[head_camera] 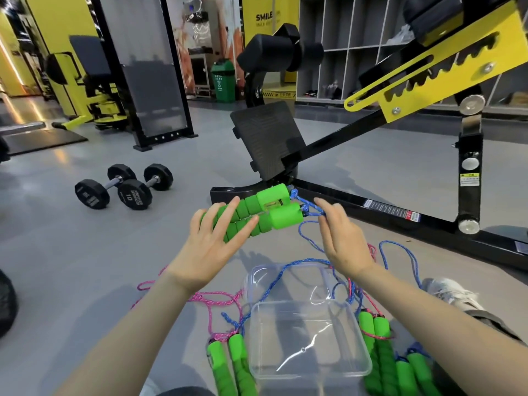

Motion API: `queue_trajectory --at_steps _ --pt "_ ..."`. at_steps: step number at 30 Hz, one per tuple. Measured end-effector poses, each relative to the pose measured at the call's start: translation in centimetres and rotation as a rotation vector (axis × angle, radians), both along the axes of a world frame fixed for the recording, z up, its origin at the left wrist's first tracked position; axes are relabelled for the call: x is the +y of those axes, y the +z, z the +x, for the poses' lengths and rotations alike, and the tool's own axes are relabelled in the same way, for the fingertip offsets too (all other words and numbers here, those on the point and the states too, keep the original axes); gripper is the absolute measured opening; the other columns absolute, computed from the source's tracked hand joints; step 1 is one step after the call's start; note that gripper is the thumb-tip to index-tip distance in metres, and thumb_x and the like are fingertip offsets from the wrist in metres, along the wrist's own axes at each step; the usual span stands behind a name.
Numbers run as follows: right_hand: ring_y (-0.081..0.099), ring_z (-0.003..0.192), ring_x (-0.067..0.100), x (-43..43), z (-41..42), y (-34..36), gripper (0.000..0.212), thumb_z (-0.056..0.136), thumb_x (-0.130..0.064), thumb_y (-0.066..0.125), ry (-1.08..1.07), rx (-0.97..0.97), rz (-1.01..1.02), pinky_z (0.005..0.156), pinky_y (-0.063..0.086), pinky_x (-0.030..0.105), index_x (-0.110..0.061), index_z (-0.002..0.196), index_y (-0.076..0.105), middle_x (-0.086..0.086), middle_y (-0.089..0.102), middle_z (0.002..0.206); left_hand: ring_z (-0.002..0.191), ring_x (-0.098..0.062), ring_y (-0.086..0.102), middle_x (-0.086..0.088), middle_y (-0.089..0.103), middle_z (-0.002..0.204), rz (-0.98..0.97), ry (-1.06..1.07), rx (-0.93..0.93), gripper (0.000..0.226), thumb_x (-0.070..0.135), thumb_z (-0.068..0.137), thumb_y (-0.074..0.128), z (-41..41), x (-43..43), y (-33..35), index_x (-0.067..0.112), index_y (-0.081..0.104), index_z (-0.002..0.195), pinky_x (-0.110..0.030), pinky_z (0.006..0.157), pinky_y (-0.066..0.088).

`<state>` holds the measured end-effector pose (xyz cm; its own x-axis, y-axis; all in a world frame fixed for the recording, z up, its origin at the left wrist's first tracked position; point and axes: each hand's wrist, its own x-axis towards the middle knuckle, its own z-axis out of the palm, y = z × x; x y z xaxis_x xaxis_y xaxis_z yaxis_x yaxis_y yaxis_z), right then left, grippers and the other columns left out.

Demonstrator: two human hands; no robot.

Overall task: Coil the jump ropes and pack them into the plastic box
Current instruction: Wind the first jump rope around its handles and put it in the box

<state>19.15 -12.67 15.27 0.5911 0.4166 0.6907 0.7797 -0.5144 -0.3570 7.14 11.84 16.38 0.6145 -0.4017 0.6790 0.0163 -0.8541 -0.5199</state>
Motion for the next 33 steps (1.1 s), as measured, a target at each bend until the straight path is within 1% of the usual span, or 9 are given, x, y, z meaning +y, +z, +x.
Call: queue_trajectory --at_steps 2,4,9,14,18,22,26,30,33 --pt "0.056 0.096 0.022 1.3 -1.0 -0.4 0.040 0.100 -0.031 0.028 -0.014 0.194 0.183 0.078 0.043 0.031 -0.022 0.136 0.041 0.001 0.057 0.119 0.111 -0.044 0.039 -0.030 0.030 0.138 -0.027 -0.002 -0.025 0.064 -0.008 0.091 -0.001 0.4 -0.6 0.1 0.012 0.034 0.140 -0.055 0.087 0.031" --pt "0.050 0.078 0.020 3.0 -2.5 -0.8 0.033 0.099 -0.031 0.026 -0.017 0.391 0.259 0.071 0.036 0.029 -0.023 0.122 0.049 -0.002 0.057 0.093 0.111 -0.044 0.040 -0.029 0.031 0.138 0.000 -0.014 -0.051 0.061 -0.010 0.090 0.006 0.7 -1.0 0.2 0.011 0.034 0.141 -0.054 0.087 0.031" --pt "0.050 0.075 0.033 6.1 -5.8 -1.4 0.029 0.102 -0.025 0.028 0.048 0.685 -0.041 0.065 0.034 0.036 -0.012 0.080 0.042 0.010 0.053 0.071 0.109 -0.043 0.043 -0.028 0.040 0.138 0.104 0.021 -0.061 0.058 -0.007 0.094 0.011 0.6 -1.5 -0.5 0.016 0.038 0.140 -0.055 0.088 0.035" --pt "0.046 0.060 0.010 2.9 -5.2 2.6 0.032 0.100 -0.023 0.035 0.251 0.654 -0.440 0.059 0.037 0.027 -0.002 0.096 0.060 -0.007 0.043 0.060 0.109 -0.043 0.043 -0.026 0.038 0.138 0.161 -0.003 -0.025 0.049 -0.002 0.093 0.030 -0.5 1.2 -1.6 0.017 0.044 0.137 -0.056 0.088 0.034" --pt "0.039 0.052 0.006 1.5 -4.5 5.0 0.030 0.097 -0.026 0.044 0.336 0.515 -0.588 0.053 0.031 0.021 -0.022 0.069 0.053 -0.006 0.040 0.056 0.107 -0.042 0.044 -0.023 0.040 0.135 0.186 -0.042 -0.011 0.049 -0.004 0.097 0.020 -1.0 0.5 -2.4 0.018 0.045 0.134 -0.055 0.087 0.035" --pt "0.038 0.054 0.011 1.0 -2.9 6.3 0.026 0.091 -0.027 0.057 0.344 0.323 -0.491 0.056 0.033 0.025 -0.010 0.071 0.062 0.002 0.052 0.057 0.106 -0.041 0.048 -0.022 0.044 0.133 0.205 -0.135 -0.023 0.042 -0.001 0.098 0.034 -0.9 -0.4 -2.9 0.019 0.048 0.132 -0.054 0.089 0.037" --pt "0.042 0.052 0.006 1.0 -2.4 7.8 0.021 0.089 -0.023 0.062 0.397 0.246 -0.392 0.054 0.033 0.013 -0.011 0.072 0.065 -0.005 0.050 0.054 0.110 -0.040 0.046 -0.021 0.043 0.135 0.210 -0.235 -0.031 0.044 0.006 0.093 0.053 -0.6 -1.4 -3.3 0.022 0.047 0.134 -0.054 0.093 0.037" --pt "0.043 0.050 0.002 1.0 -1.7 9.0 0.022 0.090 -0.022 0.061 0.427 0.396 -0.189 0.052 0.033 0.010 -0.008 0.073 0.065 -0.010 0.050 0.054 0.112 -0.039 0.049 -0.019 0.043 0.135 0.159 -0.284 -0.064 0.051 0.011 0.088 0.065 -0.6 -2.4 -3.2 0.022 0.048 0.134 -0.051 0.094 0.040" --pt "0.035 0.050 0.012 0.9 -0.9 8.9 0.025 0.092 -0.026 0.058 0.460 0.633 -0.063 0.045 0.029 0.017 -0.008 0.075 0.064 0.000 0.046 0.055 0.112 -0.037 0.049 -0.017 0.044 0.133 0.120 -0.302 -0.091 0.036 0.010 0.098 0.048 -0.7 -3.4 -2.3 0.017 0.046 0.134 -0.049 0.093 0.041"
